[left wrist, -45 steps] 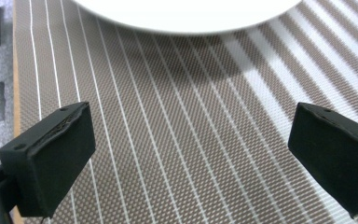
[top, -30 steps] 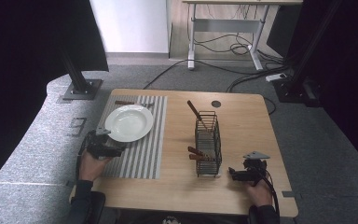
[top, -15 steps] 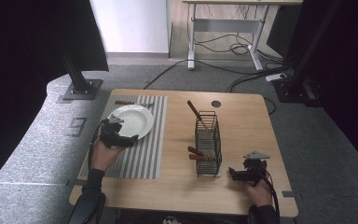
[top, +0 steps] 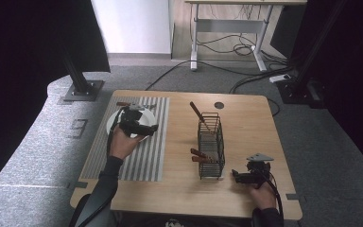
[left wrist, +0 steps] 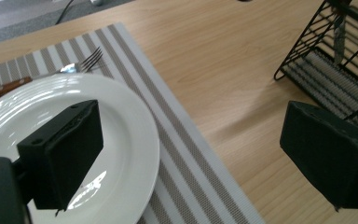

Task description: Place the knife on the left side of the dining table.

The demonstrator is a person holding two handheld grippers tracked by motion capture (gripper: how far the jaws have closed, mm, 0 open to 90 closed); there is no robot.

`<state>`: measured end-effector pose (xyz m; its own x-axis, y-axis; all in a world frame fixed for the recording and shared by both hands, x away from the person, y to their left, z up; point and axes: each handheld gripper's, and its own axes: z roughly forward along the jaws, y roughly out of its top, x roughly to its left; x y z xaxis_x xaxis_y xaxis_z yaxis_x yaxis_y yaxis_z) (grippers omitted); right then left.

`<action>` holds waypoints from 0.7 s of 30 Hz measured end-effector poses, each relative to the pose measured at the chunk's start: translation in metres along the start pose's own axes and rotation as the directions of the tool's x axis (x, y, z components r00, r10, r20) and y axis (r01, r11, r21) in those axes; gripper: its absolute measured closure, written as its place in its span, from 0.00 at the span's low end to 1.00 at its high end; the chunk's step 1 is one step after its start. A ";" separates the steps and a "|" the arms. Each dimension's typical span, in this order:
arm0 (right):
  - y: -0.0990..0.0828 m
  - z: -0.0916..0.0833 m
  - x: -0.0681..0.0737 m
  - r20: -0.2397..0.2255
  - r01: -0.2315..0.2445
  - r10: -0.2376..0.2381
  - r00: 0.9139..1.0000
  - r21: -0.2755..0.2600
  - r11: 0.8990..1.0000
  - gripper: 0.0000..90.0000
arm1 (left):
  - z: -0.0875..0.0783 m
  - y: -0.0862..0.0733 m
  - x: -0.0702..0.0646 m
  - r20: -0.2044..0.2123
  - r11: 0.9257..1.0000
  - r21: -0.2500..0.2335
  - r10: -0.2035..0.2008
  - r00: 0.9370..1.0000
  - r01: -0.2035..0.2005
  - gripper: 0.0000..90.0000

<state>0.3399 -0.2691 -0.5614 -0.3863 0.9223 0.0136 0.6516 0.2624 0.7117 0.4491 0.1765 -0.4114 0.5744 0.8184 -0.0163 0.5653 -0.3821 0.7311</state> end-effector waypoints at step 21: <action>0.000 0.000 0.000 0.000 0.000 0.000 1.000 0.000 1.000 0.00 | 0.027 0.065 -0.031 0.146 0.994 -0.056 -0.085 0.986 0.094 0.15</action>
<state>0.3400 -0.2691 -0.5615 -0.3864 0.9223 0.0137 0.6513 0.2623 0.7120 0.4843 0.1151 -0.3821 0.6047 0.7763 -0.1782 0.5828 -0.2788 0.7633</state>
